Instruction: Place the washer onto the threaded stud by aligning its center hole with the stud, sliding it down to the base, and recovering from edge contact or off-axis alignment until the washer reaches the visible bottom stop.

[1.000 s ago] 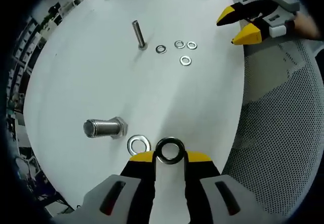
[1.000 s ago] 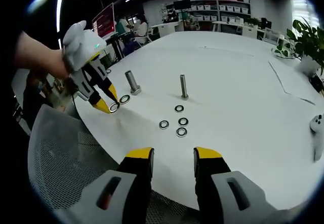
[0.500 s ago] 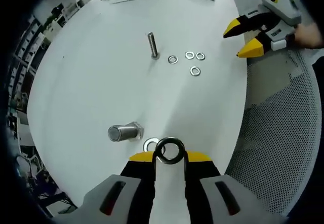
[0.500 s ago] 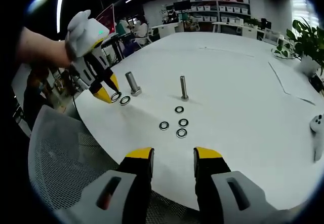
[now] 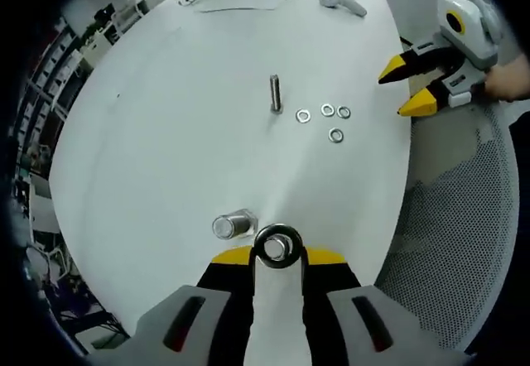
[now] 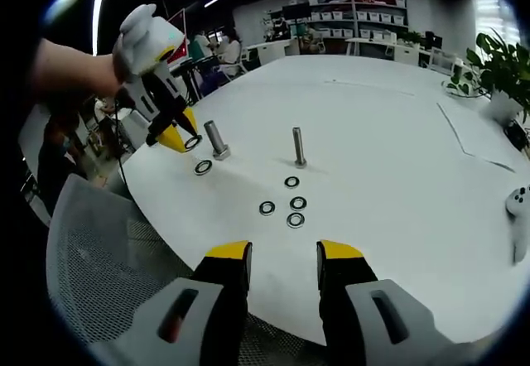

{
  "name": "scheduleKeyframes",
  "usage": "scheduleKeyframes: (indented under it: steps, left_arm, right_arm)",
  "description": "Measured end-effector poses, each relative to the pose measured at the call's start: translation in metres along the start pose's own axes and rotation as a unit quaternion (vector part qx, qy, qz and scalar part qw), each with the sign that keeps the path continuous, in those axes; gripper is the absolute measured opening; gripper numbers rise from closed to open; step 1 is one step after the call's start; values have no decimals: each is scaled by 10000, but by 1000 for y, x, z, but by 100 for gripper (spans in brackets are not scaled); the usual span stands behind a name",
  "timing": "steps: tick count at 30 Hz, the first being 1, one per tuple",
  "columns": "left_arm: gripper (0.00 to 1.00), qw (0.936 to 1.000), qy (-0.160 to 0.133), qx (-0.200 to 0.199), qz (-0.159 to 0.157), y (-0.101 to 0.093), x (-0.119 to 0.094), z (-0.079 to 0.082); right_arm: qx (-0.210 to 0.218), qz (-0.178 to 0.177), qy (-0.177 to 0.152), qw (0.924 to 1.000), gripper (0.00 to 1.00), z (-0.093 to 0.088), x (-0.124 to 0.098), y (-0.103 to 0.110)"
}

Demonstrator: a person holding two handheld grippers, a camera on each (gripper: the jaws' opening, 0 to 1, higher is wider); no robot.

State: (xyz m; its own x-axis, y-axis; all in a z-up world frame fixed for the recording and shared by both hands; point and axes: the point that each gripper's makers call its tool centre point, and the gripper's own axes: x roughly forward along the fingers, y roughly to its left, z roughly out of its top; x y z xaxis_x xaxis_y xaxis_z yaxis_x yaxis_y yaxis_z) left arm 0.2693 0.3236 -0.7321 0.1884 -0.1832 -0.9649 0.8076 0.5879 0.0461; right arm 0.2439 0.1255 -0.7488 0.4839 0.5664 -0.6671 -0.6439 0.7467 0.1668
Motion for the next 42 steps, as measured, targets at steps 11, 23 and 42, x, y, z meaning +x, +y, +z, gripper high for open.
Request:
scheduleKeyframes:
  steps: [11,23,42]
  left_arm:
    - [19,9997,-143,-160,115,15,-6,9]
    - [19,9995,-123,-176,234,32,0,8]
    - [19,9998,-40,-109,167,37,11,11]
  right_arm:
    - [-6,-13,-26,10000,34,1,-1,0]
    - [-12,-19,-1,10000,34,0,0,-1]
    - [-22,-18,32,10000,34,-1,0,0]
